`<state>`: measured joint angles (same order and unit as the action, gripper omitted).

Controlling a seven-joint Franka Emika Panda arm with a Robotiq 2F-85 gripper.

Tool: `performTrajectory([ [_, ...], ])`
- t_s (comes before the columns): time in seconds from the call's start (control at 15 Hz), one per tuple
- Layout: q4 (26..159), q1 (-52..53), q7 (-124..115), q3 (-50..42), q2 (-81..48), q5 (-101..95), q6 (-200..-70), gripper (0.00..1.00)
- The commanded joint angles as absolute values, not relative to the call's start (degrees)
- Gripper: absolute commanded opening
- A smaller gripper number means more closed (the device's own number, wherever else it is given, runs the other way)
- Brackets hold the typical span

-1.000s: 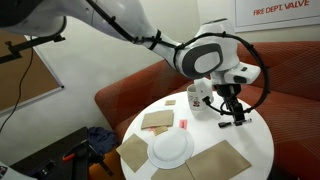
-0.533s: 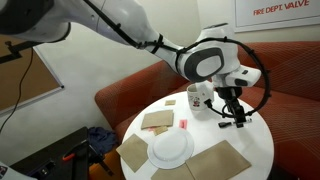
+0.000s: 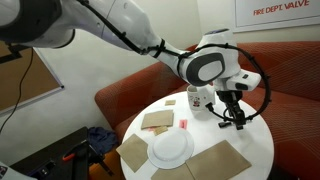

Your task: Pick up the marker and put it in the cup

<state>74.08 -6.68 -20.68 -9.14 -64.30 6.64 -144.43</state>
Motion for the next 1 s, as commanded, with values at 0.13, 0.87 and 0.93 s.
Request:
performTrajectory([
  [0.13,70.52,-6.04,-22.2,-10.28,-66.65,6.42,-142.78,0.3],
  [0.87,73.46,-5.38,-19.24,-9.63,-61.56,5.41,-140.05,0.03],
  [0.93,73.82,-5.0,-19.36,-9.93,-60.6,4.87,-139.17,0.03],
])
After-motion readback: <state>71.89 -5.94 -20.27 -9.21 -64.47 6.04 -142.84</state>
